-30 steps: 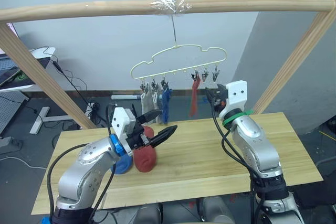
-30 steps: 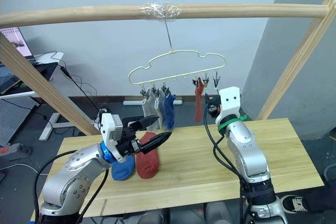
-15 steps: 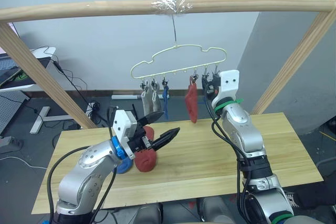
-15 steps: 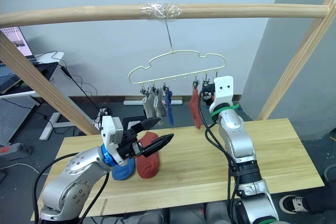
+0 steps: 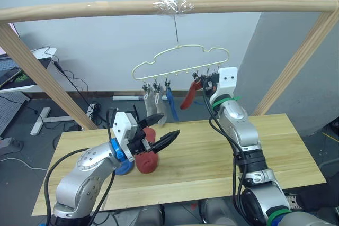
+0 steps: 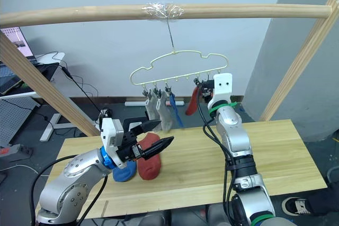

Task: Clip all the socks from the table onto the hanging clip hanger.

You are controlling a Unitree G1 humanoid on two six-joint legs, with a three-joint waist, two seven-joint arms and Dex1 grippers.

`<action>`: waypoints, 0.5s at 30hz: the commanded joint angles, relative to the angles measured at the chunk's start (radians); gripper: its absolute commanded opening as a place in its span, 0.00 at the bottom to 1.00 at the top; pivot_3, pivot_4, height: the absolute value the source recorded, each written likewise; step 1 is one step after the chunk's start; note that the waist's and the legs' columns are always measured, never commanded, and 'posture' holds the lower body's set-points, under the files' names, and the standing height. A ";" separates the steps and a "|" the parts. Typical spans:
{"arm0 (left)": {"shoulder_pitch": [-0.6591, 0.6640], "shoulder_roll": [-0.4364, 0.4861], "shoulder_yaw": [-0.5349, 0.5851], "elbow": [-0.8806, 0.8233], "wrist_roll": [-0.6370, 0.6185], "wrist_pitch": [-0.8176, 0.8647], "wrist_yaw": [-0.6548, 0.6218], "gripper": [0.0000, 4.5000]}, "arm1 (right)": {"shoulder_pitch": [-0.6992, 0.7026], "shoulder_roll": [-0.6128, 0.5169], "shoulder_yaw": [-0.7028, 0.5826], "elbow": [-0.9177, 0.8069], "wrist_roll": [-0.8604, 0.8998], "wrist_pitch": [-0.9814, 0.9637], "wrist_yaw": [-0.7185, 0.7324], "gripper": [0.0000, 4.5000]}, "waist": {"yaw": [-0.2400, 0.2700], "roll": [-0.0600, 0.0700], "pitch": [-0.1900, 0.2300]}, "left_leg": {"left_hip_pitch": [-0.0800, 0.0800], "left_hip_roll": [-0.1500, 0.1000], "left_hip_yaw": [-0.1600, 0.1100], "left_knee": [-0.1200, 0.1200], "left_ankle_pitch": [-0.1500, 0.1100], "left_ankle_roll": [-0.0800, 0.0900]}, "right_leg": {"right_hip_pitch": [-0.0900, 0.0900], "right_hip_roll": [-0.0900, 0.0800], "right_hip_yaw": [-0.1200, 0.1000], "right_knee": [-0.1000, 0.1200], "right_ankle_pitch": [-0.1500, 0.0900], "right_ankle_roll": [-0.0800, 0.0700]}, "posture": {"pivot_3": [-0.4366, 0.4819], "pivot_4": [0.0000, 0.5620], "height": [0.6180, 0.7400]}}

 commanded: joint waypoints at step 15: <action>-0.009 0.011 0.006 -0.057 -0.023 -0.004 0.028 1.00 | -0.105 0.023 -0.052 0.103 0.019 -0.070 0.005 0.48 | 0.001 0.000 0.000 | 0.001 0.000 0.001 0.000 0.000 0.000 | 0.000 0.000 0.001 0.001 0.000 -0.001 | 0.50 0.18 1.00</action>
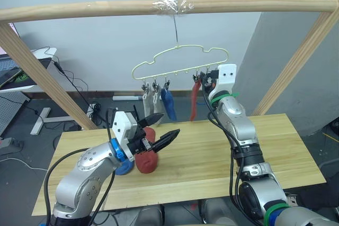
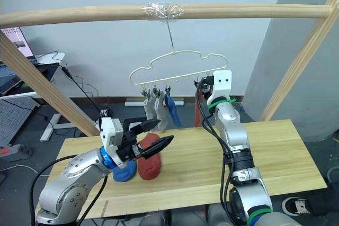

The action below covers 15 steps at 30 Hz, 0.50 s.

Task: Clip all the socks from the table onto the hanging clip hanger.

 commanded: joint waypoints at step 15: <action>-0.010 0.008 0.003 -0.051 -0.013 -0.008 0.011 1.00 | -0.052 0.019 -0.027 0.022 0.024 -0.035 0.008 0.44 | 0.001 0.000 0.000 | 0.001 0.000 0.000 0.000 0.000 0.000 | 0.000 0.000 0.000 0.001 0.000 0.000 | 0.50 0.19 1.00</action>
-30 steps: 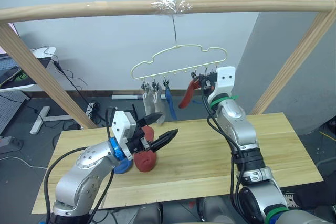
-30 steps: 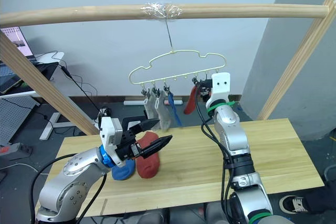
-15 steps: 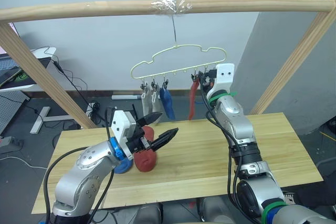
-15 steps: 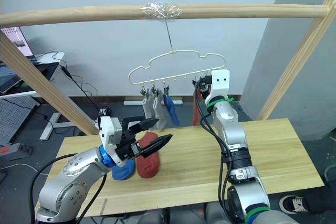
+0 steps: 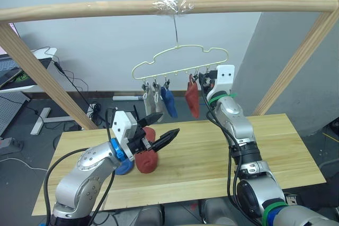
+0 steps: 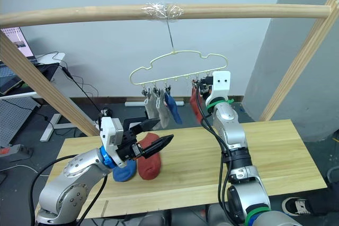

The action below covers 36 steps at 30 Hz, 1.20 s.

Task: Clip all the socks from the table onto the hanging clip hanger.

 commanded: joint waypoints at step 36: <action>-0.278 -0.134 -0.166 1.023 0.564 -0.328 0.238 1.00 | 0.113 -0.150 -0.095 -0.516 0.365 0.610 0.169 0.00 | -0.012 0.001 0.000 | 0.001 0.001 0.000 0.002 0.000 0.000 | 0.001 0.001 0.000 0.000 0.001 0.001 | 0.35 0.25 1.00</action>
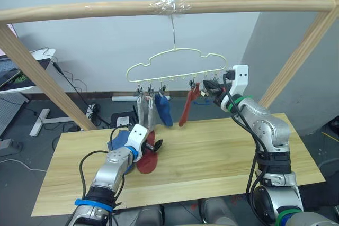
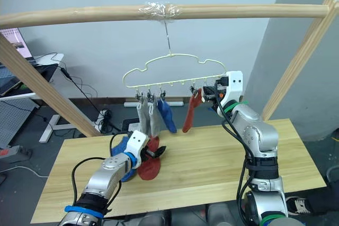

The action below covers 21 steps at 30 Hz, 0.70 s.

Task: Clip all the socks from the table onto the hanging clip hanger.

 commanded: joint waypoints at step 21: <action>0.044 -0.039 -0.013 0.035 0.073 -0.077 -0.065 0.01 | 0.000 -0.011 -0.002 -0.066 0.017 0.041 -0.039 0.00 | 0.000 0.000 0.000 | 0.001 0.000 0.000 0.001 0.000 0.000 | 0.001 0.000 0.000 0.000 -0.001 0.005 | 0.35 0.24 1.00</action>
